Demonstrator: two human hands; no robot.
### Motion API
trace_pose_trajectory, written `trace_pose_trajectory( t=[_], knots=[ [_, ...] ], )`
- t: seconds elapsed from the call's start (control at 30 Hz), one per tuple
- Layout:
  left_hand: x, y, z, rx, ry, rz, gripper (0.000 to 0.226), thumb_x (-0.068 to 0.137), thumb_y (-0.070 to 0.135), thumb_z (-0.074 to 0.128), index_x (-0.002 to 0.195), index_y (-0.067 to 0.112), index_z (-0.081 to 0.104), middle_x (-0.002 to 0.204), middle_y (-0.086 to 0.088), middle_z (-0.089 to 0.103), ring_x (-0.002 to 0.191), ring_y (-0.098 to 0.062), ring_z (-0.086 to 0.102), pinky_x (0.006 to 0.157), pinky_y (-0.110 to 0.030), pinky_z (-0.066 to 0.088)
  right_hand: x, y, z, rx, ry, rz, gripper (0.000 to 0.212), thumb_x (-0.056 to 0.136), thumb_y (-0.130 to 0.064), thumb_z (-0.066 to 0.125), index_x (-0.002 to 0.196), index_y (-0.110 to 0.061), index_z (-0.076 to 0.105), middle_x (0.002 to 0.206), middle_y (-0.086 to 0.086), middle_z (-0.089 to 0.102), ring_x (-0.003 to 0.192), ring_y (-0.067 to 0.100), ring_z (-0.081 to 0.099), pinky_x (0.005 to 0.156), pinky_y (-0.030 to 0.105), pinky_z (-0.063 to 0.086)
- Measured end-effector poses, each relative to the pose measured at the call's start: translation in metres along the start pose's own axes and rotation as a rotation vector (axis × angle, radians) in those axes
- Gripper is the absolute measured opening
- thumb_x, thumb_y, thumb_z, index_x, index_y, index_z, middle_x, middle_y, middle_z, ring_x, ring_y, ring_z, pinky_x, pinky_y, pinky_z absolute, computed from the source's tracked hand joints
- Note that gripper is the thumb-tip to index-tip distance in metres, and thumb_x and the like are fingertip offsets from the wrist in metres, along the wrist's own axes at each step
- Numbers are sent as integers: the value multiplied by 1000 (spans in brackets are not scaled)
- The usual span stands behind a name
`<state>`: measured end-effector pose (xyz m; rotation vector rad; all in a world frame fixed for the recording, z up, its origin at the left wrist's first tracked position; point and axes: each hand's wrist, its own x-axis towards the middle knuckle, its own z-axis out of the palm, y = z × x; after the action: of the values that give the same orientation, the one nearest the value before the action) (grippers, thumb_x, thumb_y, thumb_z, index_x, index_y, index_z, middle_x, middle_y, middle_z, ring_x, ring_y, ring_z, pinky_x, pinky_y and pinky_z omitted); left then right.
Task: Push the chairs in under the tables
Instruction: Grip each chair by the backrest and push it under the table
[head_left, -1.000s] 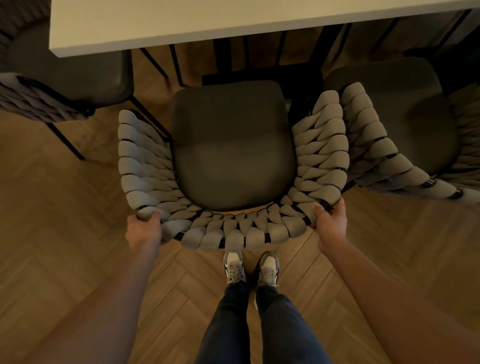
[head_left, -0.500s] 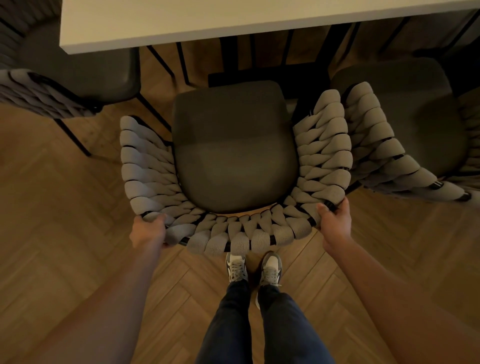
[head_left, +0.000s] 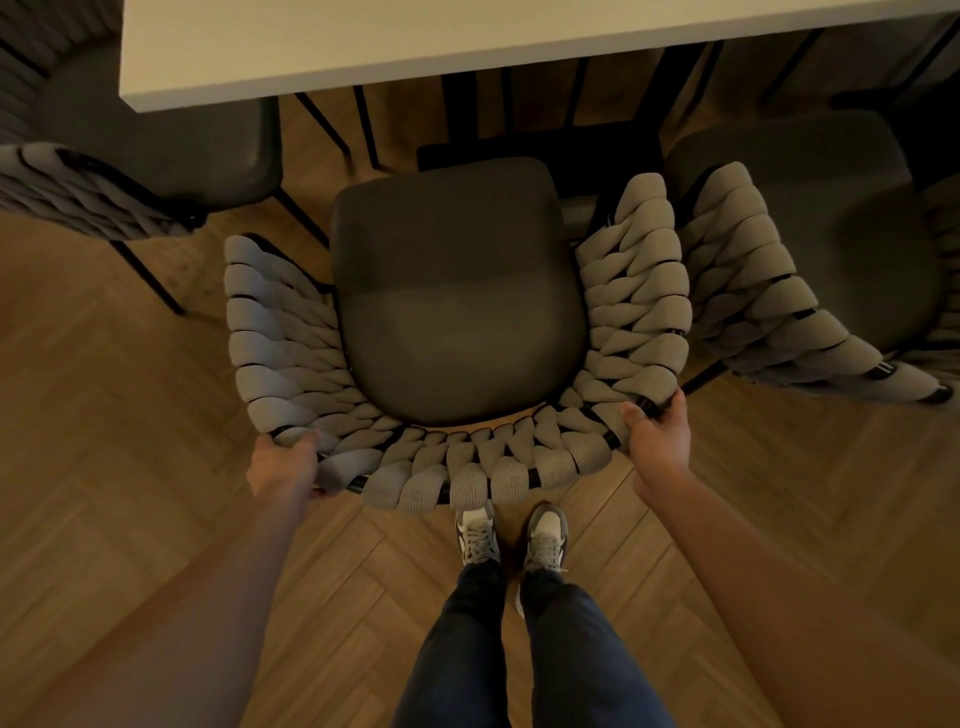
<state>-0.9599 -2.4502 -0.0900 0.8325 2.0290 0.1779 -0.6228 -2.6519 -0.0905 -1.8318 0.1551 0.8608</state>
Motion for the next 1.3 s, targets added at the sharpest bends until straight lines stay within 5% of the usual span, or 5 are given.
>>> trace_pose_trajectory(
  t=[0.77,1.13,1.3],
  knots=[
    [7,10,-9,30,-33,49,55,91,25,68,138,15,42,132,-14,51,107,-41,56,64,-60,58,-13,5,12,-43,113,4,69,97,-14,62,155,-27,26,144,4,50,127,20,53,105,50,47],
    [0,12,-2,18,-40,54,49,91,25,68,133,16,45,129,-15,53,104,-40,57,58,-54,59,-10,-1,3,-54,119,4,69,97,-13,61,155,-26,26,146,5,48,116,13,51,98,36,48],
    [-7,15,5,6,-43,48,50,91,23,68,133,13,44,130,-15,52,105,-40,57,57,-50,59,-5,-4,-1,-24,119,16,69,97,-10,61,155,-25,26,145,4,50,119,13,51,103,40,47]
  ],
)
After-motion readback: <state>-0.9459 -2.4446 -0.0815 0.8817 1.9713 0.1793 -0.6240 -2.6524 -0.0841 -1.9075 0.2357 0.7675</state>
